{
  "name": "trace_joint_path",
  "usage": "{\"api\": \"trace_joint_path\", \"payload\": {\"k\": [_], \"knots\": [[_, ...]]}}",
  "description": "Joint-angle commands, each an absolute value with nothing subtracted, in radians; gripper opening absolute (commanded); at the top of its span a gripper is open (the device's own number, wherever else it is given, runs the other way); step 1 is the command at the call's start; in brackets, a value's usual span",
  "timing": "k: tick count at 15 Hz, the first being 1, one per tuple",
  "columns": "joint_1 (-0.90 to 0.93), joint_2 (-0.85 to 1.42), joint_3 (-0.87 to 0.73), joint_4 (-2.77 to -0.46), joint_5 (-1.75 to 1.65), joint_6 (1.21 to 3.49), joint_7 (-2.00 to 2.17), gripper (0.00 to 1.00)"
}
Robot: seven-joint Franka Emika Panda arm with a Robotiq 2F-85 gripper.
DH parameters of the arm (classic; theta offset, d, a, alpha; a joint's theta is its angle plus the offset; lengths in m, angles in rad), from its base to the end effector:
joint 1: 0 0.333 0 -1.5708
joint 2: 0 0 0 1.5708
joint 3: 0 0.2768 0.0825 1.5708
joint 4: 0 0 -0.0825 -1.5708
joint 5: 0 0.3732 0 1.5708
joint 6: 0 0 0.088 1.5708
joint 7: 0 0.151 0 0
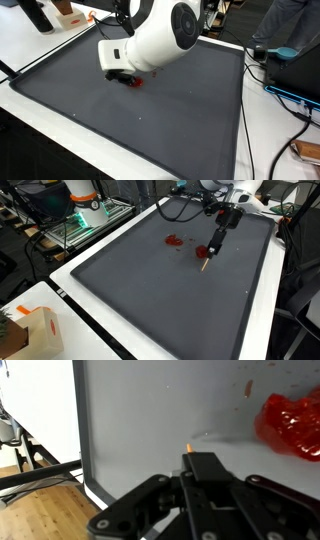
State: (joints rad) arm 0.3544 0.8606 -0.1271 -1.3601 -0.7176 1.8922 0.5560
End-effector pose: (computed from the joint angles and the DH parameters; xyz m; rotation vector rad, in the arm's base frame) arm 0.6641 0.0875 0.1529 2.3418 0.0646 -0.0072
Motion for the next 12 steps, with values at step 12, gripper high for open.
{"api": "trace_joint_path", "payload": {"k": [12], "knots": [[0.291, 0.835, -0.059, -1.35, -0.666, 1.893, 0.319, 0.03]]}}
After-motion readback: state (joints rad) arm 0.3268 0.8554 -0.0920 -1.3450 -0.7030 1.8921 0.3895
